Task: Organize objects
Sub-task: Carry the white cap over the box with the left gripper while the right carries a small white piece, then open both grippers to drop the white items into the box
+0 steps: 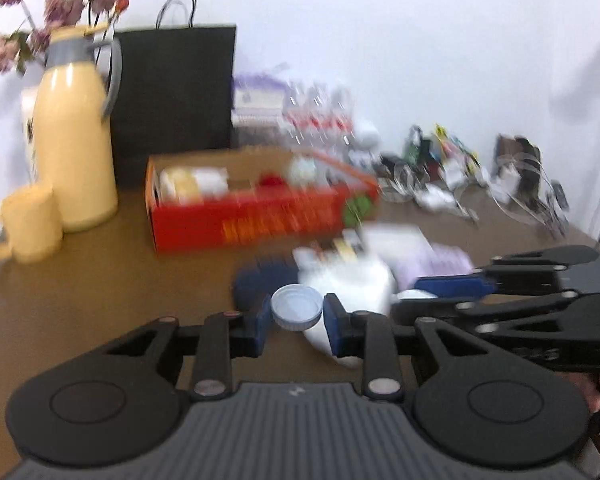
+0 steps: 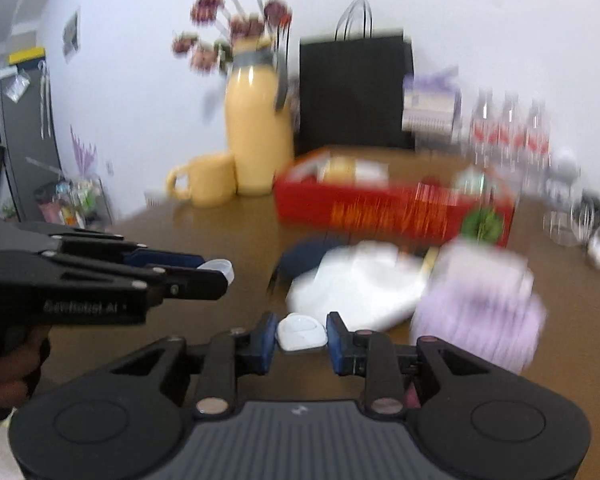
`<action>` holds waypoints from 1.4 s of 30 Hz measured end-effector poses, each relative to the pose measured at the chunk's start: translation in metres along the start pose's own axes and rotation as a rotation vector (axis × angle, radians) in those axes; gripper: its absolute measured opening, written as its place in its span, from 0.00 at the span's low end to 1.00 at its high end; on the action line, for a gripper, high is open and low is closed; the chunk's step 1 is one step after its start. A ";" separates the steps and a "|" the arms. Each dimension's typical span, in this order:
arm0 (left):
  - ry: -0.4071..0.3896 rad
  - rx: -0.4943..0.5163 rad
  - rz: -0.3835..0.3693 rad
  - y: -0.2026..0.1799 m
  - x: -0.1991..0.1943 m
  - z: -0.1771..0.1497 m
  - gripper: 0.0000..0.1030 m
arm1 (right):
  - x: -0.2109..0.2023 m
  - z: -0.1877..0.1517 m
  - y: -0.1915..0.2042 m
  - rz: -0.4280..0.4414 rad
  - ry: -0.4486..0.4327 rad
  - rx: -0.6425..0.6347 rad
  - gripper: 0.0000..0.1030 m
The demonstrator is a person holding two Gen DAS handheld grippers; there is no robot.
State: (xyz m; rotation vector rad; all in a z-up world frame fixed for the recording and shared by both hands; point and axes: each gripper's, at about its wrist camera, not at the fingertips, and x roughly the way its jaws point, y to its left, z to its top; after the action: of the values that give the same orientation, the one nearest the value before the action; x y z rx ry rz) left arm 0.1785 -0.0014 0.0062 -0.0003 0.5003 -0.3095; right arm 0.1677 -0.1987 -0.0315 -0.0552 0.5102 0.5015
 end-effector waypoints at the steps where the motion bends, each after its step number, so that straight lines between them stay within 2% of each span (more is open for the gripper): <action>1: -0.004 0.001 0.000 0.009 0.015 0.021 0.28 | 0.004 0.015 -0.011 -0.002 -0.017 -0.009 0.25; 5: 0.038 -0.026 -0.021 0.037 0.097 0.105 0.28 | 0.046 0.094 -0.067 -0.021 -0.046 -0.019 0.25; 7: 0.079 -0.032 0.002 0.046 0.148 0.133 0.28 | 0.087 0.138 -0.104 -0.005 -0.011 0.049 0.25; 8: 0.136 -0.066 -0.011 0.053 0.180 0.144 0.28 | 0.116 0.160 -0.124 0.001 0.024 0.101 0.25; 10: 0.217 -0.154 0.002 0.066 0.230 0.154 0.28 | 0.165 0.188 -0.155 -0.013 0.089 0.188 0.25; 14: 0.320 -0.143 0.031 0.065 0.301 0.157 0.29 | 0.267 0.213 -0.194 -0.088 0.197 0.253 0.25; 15: 0.324 -0.148 0.055 0.065 0.310 0.155 0.35 | 0.288 0.213 -0.200 -0.120 0.216 0.260 0.25; 16: 0.317 -0.158 0.078 0.066 0.315 0.154 0.52 | 0.303 0.210 -0.204 -0.141 0.227 0.268 0.27; 17: 0.301 -0.176 0.083 0.069 0.315 0.151 0.56 | 0.315 0.208 -0.208 -0.137 0.237 0.300 0.28; 20: 0.268 -0.224 0.052 0.080 0.299 0.147 0.63 | 0.325 0.202 -0.222 -0.083 0.210 0.408 0.50; 23: 0.205 -0.235 0.052 0.088 0.261 0.152 0.66 | 0.303 0.202 -0.224 -0.074 0.150 0.438 0.54; 25: 0.146 -0.230 0.081 0.089 0.226 0.157 0.73 | 0.278 0.206 -0.222 -0.074 0.123 0.450 0.57; 30: 0.010 -0.186 0.168 0.073 0.130 0.150 0.85 | 0.191 0.211 -0.197 -0.059 0.050 0.349 0.65; 33: -0.048 -0.164 0.189 0.054 0.072 0.125 0.90 | 0.122 0.200 -0.168 0.004 -0.019 0.277 0.75; 34: -0.066 -0.166 0.188 0.046 0.054 0.116 0.96 | 0.099 0.193 -0.158 0.030 -0.045 0.256 0.77; 36: -0.093 -0.183 0.173 0.030 0.018 0.093 0.99 | 0.056 0.174 -0.133 0.080 -0.083 0.208 0.78; 39: -0.074 -0.201 0.160 0.008 -0.018 0.053 0.99 | 0.006 0.142 -0.103 0.123 -0.098 0.154 0.79; 42: -0.041 -0.205 0.187 -0.012 -0.045 0.013 0.99 | -0.032 0.108 -0.069 0.112 -0.105 0.112 0.79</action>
State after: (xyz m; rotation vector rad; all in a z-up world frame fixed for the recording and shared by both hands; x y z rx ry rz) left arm 0.1443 -0.0005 0.0399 -0.1579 0.4861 -0.0741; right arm 0.2257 -0.2550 0.0735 0.1073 0.4397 0.5814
